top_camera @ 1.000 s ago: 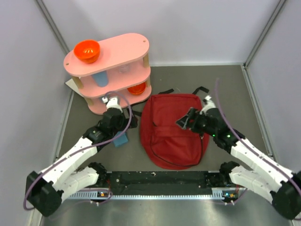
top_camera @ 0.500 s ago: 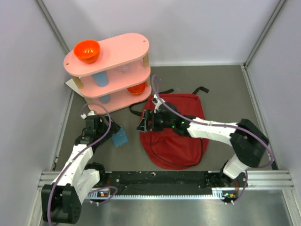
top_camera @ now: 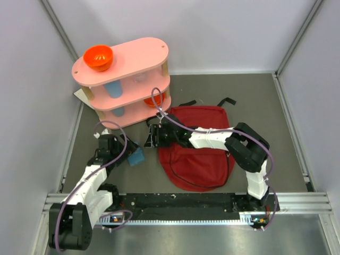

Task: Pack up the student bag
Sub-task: Pick up the personal item from the center of the board.

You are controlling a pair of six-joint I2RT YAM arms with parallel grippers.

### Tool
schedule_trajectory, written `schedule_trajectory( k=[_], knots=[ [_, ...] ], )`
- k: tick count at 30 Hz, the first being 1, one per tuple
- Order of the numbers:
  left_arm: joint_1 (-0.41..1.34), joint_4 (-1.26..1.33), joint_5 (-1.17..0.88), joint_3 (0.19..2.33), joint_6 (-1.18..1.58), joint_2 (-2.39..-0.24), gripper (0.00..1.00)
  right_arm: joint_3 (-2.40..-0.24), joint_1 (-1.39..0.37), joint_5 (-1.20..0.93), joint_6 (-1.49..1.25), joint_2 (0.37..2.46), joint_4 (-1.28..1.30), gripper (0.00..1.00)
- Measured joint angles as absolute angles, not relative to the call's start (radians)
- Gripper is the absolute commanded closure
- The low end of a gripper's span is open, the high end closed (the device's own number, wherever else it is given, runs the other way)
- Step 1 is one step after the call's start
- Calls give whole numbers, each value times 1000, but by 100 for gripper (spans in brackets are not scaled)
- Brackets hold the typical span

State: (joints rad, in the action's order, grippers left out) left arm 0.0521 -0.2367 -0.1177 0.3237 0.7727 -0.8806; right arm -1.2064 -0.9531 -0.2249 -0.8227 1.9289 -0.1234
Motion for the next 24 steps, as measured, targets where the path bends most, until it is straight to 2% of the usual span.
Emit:
schedule_trajectory(
  k=[3,9,16,20,23,24],
  knots=[
    [51,-189,-138,311,777,-899,24,-1234,-953,-239,-825,1968,-116,44],
    [48,-147,-163,291,785,-911,28,-1251,-953,-259,-839,2024,-111,50],
    [48,-120,-180,286,785,-933,35,-1290,-954,-311,-876,2098,-124,50],
    [48,-94,-218,286,781,-960,36,-1304,-955,-340,-896,2122,-154,51],
    [43,-64,-241,286,776,-981,39,-1304,-955,-345,-906,2122,-157,60],
    [41,-53,-248,286,775,-988,40,-1303,-955,-344,-910,2122,-156,67]
  ],
)
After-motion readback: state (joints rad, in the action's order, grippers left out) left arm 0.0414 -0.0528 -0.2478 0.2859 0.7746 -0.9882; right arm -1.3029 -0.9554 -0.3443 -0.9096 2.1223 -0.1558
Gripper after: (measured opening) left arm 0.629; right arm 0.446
